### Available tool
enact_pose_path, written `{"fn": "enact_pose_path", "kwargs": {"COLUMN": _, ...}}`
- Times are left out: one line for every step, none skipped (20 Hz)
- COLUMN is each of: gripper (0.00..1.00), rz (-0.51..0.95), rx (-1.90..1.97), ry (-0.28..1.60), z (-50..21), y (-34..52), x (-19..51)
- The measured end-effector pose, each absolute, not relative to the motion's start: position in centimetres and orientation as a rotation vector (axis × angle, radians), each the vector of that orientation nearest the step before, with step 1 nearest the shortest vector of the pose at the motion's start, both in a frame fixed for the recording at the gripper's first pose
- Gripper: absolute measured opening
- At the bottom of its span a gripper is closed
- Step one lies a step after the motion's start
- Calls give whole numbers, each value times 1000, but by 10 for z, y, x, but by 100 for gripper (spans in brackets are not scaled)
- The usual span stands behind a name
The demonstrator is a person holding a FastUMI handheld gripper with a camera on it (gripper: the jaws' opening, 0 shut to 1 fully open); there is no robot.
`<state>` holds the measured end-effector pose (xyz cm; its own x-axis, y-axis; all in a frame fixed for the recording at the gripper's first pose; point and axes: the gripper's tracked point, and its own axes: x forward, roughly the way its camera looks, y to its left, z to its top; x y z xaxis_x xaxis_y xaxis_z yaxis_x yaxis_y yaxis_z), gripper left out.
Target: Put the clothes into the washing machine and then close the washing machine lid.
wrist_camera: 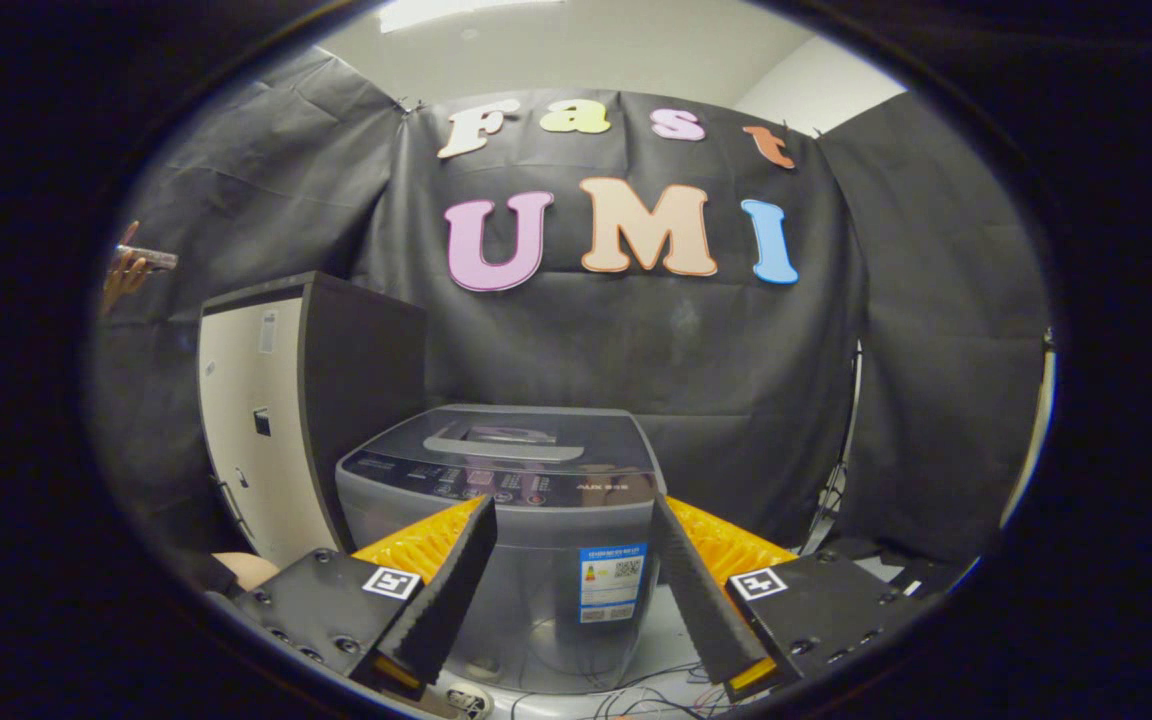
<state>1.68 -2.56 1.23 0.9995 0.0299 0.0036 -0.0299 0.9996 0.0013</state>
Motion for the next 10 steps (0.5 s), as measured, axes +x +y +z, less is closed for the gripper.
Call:
{"fn": "enact_pose_path", "kwargs": {"gripper": 96, "rz": 23, "rx": 6, "ry": -2, "z": 12, "y": -26, "x": 16}}
{"fn": "enact_pose_path", "kwargs": {"gripper": 96, "rz": 25, "rx": 3, "ry": -4, "z": 12, "y": -24, "x": 14}}
{"fn": "enact_pose_path", "kwargs": {"gripper": 96, "rz": 31, "rx": -2, "ry": -2, "z": 10, "y": -20, "x": 13}}
{"fn": "enact_pose_path", "kwargs": {"gripper": 96, "rz": 33, "rx": -6, "ry": -3, "z": 11, "y": -18, "x": 13}}
{"fn": "enact_pose_path", "kwargs": {"gripper": 96, "rz": 34, "rx": -8, "ry": -1, "z": 10, "y": -19, "x": 13}}
{"fn": "enact_pose_path", "kwargs": {"gripper": 96, "rz": 33, "rx": -5, "ry": -2, "z": 10, "y": -19, "x": 12}}
{"fn": "enact_pose_path", "kwargs": {"gripper": 96, "rz": 31, "rx": 0, "ry": -1, "z": 11, "y": -20, "x": 12}}
{"fn": "enact_pose_path", "kwargs": {"gripper": 96, "rz": 27, "rx": 3, "ry": -2, "z": 11, "y": -20, "x": 12}}
{"fn": "enact_pose_path", "kwargs": {"gripper": 96, "rz": 25, "rx": 3, "ry": -2, "z": 10, "y": -20, "x": 13}}
{"fn": "enact_pose_path", "kwargs": {"gripper": 96, "rz": 26, "rx": 2, "ry": -2, "z": 10, "y": -19, "x": 13}}
